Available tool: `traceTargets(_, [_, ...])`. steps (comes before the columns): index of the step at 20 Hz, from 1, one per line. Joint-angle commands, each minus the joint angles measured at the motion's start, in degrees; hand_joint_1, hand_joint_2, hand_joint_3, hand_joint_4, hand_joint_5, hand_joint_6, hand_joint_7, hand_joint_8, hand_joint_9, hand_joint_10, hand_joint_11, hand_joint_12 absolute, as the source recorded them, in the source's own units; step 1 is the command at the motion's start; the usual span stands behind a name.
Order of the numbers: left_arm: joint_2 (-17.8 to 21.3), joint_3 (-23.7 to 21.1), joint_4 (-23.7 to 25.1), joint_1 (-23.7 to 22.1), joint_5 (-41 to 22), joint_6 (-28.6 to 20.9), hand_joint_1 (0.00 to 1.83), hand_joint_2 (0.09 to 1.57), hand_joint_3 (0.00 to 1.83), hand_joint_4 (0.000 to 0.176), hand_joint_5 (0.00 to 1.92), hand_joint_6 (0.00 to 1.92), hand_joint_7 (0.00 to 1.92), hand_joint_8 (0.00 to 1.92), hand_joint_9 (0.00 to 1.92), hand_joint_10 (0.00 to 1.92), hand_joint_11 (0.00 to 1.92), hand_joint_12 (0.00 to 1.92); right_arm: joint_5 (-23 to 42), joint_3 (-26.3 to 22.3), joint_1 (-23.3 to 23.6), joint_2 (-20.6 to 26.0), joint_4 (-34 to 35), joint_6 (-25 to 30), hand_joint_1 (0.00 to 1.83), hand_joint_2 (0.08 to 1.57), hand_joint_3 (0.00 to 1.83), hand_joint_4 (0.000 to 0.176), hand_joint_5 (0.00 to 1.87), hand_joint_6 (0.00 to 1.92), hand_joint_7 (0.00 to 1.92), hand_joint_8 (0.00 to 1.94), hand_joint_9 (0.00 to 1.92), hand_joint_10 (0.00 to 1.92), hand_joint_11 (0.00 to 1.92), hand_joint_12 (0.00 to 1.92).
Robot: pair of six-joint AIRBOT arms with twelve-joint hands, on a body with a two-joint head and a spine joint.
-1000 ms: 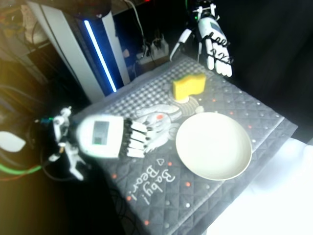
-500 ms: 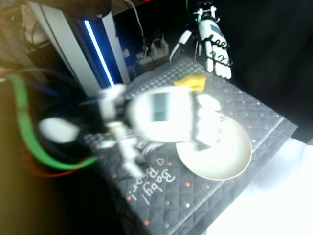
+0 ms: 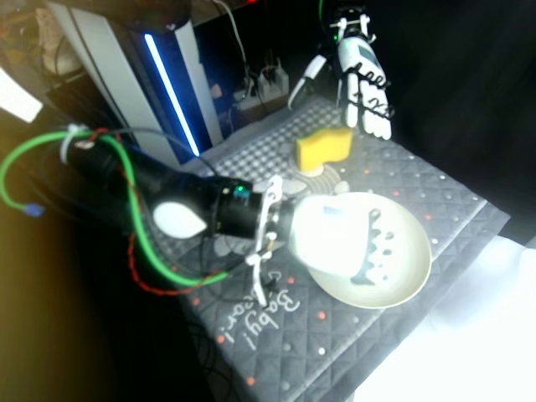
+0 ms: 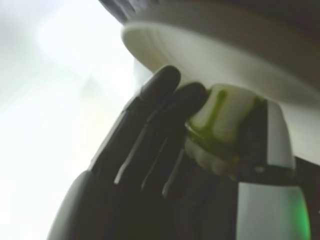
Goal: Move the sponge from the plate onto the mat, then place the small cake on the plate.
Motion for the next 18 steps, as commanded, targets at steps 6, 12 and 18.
traceTargets(6, [-0.5, 0.1, -0.5, 0.3, -7.6, -1.4, 0.8, 0.81, 0.0, 0.014, 0.19, 0.0, 0.05, 0.0, 0.01, 0.0, 0.0, 0.34, 8.7, -4.2, 0.5, 6.2, -1.4, 0.1, 1.01, 1.15, 0.0, 0.053, 0.22, 0.0, 0.35, 0.0, 0.36, 0.0, 0.0, 1.04])
traceTargets(12, [2.5, -1.2, -2.7, 1.6, -11.3, 1.4, 0.78, 0.82, 0.0, 0.055, 0.14, 0.0, 0.05, 0.0, 0.0, 0.0, 0.0, 0.26, 23.1, -15.5, -1.1, 22.5, -1.1, 0.1, 0.94, 1.21, 0.0, 0.123, 0.16, 0.0, 0.26, 0.0, 0.21, 0.0, 0.0, 0.56])
traceTargets(18, [7.0, -2.5, -5.9, 3.6, -19.6, 3.4, 0.74, 0.82, 0.0, 0.073, 0.13, 0.0, 0.06, 0.0, 0.0, 0.0, 0.0, 0.13, 46.8, -25.8, -14.4, 35.9, 9.3, 0.1, 0.84, 1.2, 0.0, 0.104, 0.25, 0.0, 0.28, 0.01, 0.19, 0.0, 0.0, 0.37])
